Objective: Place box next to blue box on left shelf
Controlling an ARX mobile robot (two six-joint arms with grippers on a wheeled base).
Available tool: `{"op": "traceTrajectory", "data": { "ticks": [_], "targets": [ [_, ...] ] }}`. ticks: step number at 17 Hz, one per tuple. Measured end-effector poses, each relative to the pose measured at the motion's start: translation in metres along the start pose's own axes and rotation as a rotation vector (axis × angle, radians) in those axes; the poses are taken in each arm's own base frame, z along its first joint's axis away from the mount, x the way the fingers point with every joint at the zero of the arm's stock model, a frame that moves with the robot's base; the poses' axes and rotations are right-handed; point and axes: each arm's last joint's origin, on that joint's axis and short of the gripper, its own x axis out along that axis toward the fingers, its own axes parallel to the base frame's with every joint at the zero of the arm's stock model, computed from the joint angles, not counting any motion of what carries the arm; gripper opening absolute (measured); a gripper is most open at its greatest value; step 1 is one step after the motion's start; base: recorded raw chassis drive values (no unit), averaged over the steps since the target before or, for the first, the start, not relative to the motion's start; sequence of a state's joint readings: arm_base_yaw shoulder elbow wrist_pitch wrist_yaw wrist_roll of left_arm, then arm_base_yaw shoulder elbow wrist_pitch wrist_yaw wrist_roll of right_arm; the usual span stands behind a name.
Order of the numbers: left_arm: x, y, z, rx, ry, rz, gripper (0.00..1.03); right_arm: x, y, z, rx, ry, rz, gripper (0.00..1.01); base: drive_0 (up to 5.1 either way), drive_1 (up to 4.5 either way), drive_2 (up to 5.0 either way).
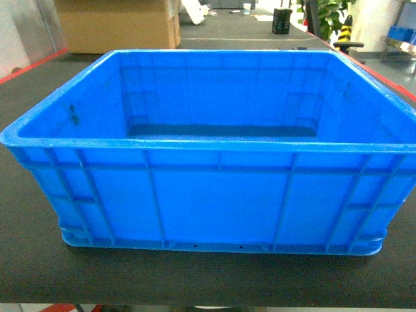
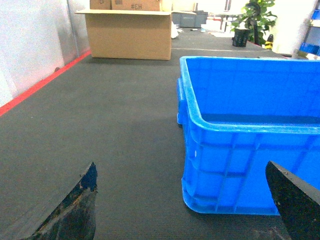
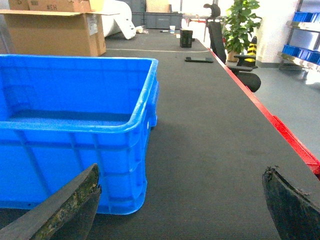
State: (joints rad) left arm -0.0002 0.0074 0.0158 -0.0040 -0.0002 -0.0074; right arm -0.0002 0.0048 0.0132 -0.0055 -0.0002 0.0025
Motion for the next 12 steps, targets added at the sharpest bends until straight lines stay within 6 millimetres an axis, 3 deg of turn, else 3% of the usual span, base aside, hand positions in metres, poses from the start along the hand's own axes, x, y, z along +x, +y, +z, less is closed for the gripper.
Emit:
{"op": "traceTrajectory", "data": {
  "ticks": [1, 3, 5, 7, 9, 10, 12],
  "targets": [
    [0.000, 0.000, -0.001, -0.001, 0.022, 0.020, 0.98, 0.000, 0.000, 0.000, 0.000, 0.000, 0.000, 0.98, 0.0, 0.00, 0.0],
    [0.004, -0.007, -0.006, 0.037, 0.180, 0.239, 0.98, 0.000, 0.000, 0.000, 0.000, -0.001, 0.001, 0.98, 0.0, 0.00, 0.0],
    [0.003, -0.001, -0.004, 0.040, 0.147, 0.435, 0.98, 0.004, 0.006, -0.007, -0.018, 0.151, -0.205, 0.98, 0.0, 0.00, 0.0],
    [0.004, -0.002, -0.003, 0.040, 0.147, 0.429, 0.98, 0.004, 0.004, -0.004, -0.022, 0.125, -0.397, 0.98, 0.0, 0.00, 0.0],
    [0.007, -0.003, -0.001, 0.031, 0.129, 0.420, 0.98, 0.008, 0.007, 0.001, -0.007, 0.114, -0.384, 0.98, 0.0, 0.00, 0.0],
    [0.013, -0.004, 0.001, 0.031, 0.132, 0.406, 0.98, 0.012, 0.009, 0.010, 0.023, 0.100, -0.356, 0.98, 0.0, 0.00, 0.0],
    [0.031, -0.005, 0.027, 0.015, 0.099, 0.379, 0.98, 0.025, 0.014, 0.046, 0.070, 0.056, -0.288, 0.98, 0.0, 0.00, 0.0]
  ]
}}
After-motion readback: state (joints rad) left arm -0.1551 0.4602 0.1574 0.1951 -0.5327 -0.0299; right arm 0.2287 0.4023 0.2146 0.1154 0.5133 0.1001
